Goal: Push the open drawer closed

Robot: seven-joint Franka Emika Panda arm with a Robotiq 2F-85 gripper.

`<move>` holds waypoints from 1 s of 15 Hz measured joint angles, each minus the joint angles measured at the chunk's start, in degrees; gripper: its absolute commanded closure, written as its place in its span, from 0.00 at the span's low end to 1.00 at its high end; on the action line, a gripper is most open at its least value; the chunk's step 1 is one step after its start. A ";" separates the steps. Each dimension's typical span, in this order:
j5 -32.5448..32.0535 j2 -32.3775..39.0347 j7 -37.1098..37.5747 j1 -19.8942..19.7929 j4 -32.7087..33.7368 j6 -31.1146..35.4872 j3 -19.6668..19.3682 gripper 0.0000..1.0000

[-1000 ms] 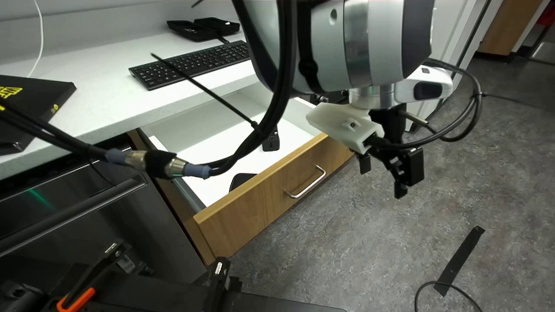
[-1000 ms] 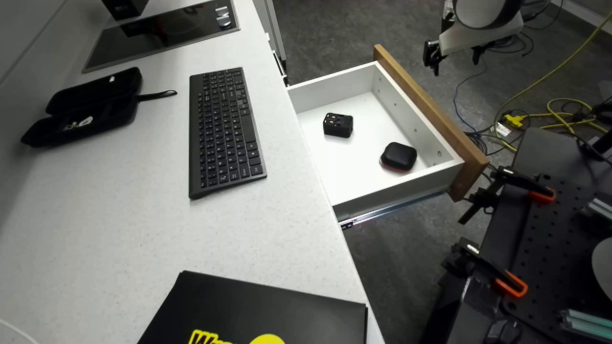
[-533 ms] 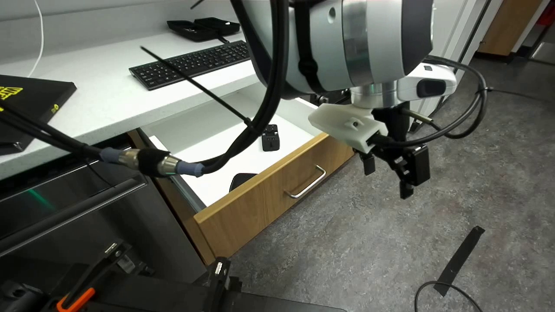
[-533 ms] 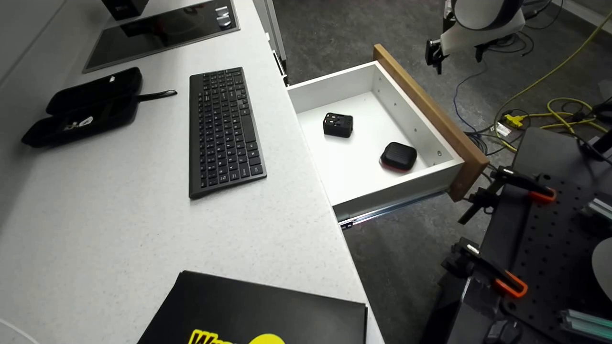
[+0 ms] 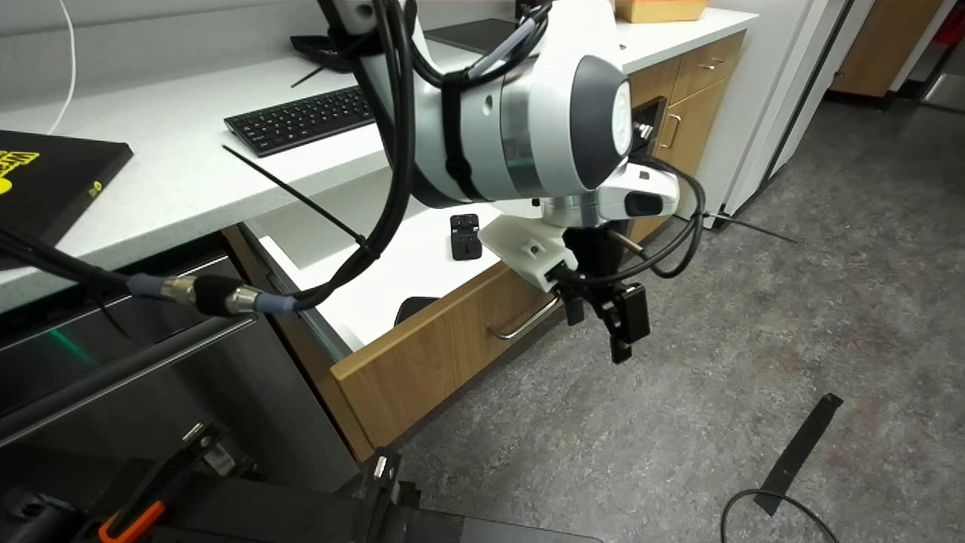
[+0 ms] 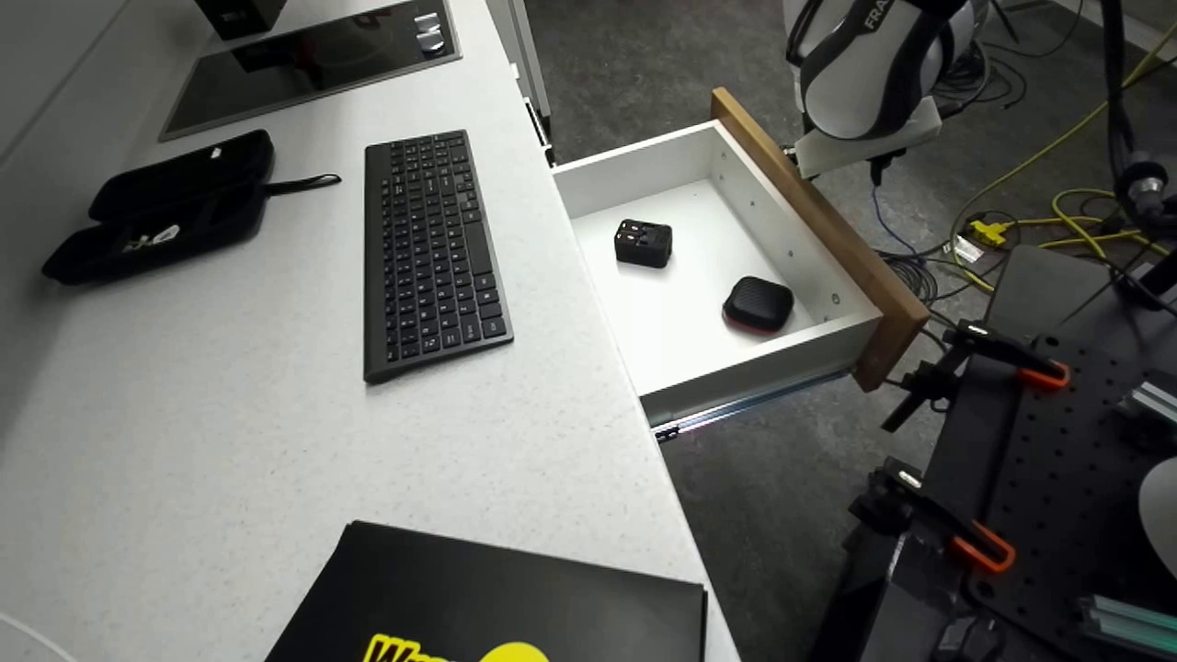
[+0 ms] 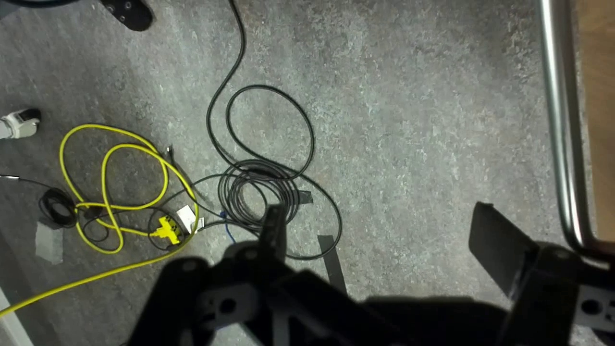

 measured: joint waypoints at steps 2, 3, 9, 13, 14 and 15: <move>3.41 0.51 -1.23 0.43 0.37 0.76 1.17 0.00; 5.11 0.53 -2.37 0.46 0.61 0.81 2.03 0.00; 14.99 0.63 -10.43 0.91 4.42 -0.02 9.25 0.00; 19.01 2.46 -13.01 3.08 10.23 -4.73 12.75 0.00; 19.36 3.30 -13.01 3.93 12.02 -6.13 13.02 0.00; 19.52 4.17 -13.01 4.79 13.83 -7.60 13.09 0.00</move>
